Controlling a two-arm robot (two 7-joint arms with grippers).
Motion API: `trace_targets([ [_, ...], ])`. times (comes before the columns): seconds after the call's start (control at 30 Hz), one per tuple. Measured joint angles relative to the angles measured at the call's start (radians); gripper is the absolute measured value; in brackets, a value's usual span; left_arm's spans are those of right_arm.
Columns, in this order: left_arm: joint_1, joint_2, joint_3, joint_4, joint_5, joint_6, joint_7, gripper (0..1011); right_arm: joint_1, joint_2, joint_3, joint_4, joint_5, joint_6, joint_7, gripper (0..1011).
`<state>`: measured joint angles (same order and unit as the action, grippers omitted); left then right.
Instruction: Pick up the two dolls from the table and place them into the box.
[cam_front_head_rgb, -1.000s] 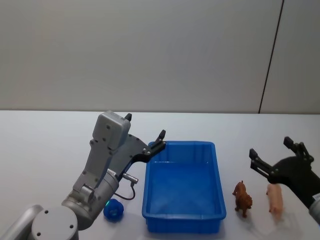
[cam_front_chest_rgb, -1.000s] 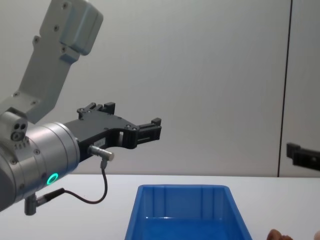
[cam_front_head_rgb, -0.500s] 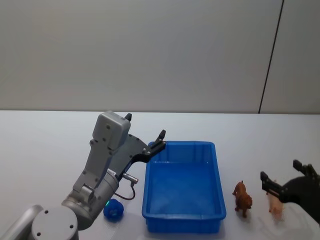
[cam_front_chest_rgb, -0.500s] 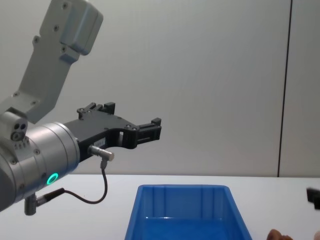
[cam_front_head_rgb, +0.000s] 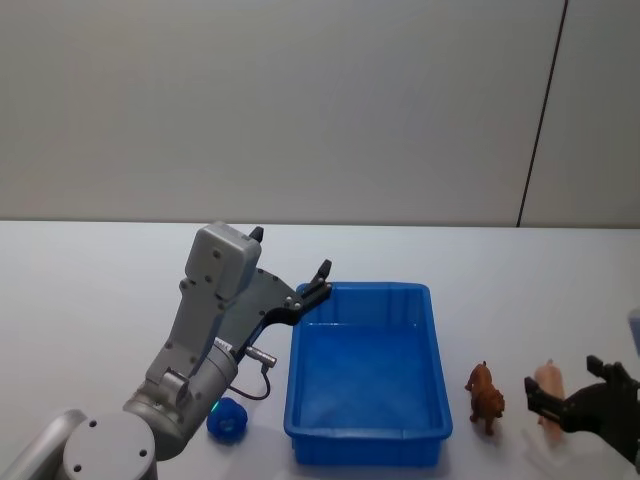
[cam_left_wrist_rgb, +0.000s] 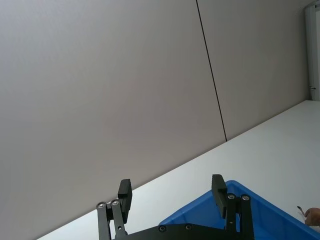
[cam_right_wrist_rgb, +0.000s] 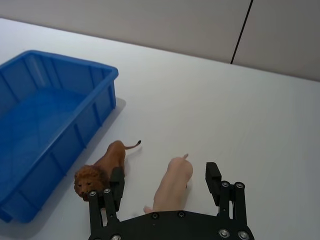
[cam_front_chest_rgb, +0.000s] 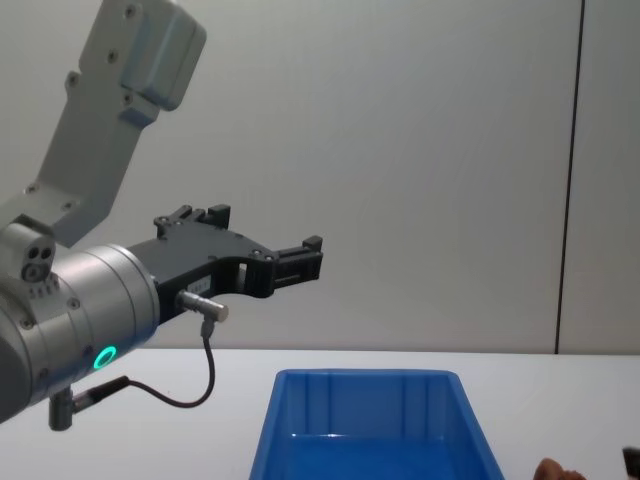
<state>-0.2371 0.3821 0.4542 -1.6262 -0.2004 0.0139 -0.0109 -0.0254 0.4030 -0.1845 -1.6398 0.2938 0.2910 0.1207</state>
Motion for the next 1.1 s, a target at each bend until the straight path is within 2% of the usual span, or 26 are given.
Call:
trace_targets([
  [0.43,0.000,0.000,0.000,0.000,0.000,0.000,0.000,1001,0.032,-0.028,-0.012,0.061,-0.006,0.052,0.001,1001],
  [0.83,0.000,0.000,0.000,0.000,0.000,0.000,0.000,1001,0.056,-0.052,-0.019,0.110,-0.007,0.092,-0.029,1001],
  [0.97,0.000,0.000,0.000,0.000,0.000,0.000,0.000,1001,0.060,-0.056,-0.019,0.119,-0.006,0.098,-0.033,941],
  [1.1,0.000,0.000,0.000,0.000,0.000,0.000,0.000,1001,0.068,-0.063,-0.019,0.136,-0.001,0.107,-0.039,832],
])
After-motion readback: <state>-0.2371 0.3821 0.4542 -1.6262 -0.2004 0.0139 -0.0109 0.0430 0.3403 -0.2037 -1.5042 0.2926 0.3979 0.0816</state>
